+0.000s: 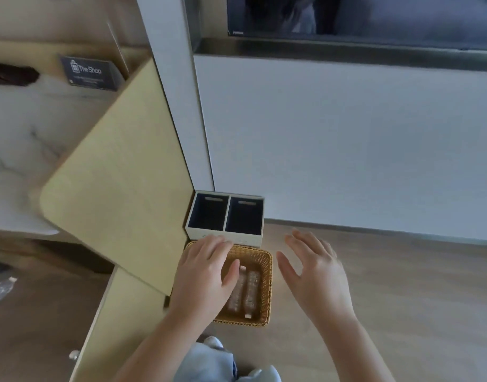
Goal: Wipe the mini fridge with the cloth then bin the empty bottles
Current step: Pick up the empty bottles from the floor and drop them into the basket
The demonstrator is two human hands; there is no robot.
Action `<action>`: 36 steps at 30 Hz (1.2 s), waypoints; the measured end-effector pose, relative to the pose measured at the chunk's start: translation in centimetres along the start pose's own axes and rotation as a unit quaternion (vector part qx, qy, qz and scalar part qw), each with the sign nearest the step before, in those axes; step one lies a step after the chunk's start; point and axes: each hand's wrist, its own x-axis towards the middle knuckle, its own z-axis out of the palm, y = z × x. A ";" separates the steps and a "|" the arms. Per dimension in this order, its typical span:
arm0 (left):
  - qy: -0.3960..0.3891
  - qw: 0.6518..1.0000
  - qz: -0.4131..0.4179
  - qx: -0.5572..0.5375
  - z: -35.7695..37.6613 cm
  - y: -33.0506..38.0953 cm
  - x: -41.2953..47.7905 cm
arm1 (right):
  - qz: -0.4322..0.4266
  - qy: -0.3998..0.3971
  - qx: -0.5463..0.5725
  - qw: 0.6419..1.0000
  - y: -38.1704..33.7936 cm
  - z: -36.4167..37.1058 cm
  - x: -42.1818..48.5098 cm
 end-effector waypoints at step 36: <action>0.089 0.976 -0.192 0.045 -20.3 -7.3 -42.5 | -0.147 -0.200 0.030 0.968 -27.5 -5.7 -30.0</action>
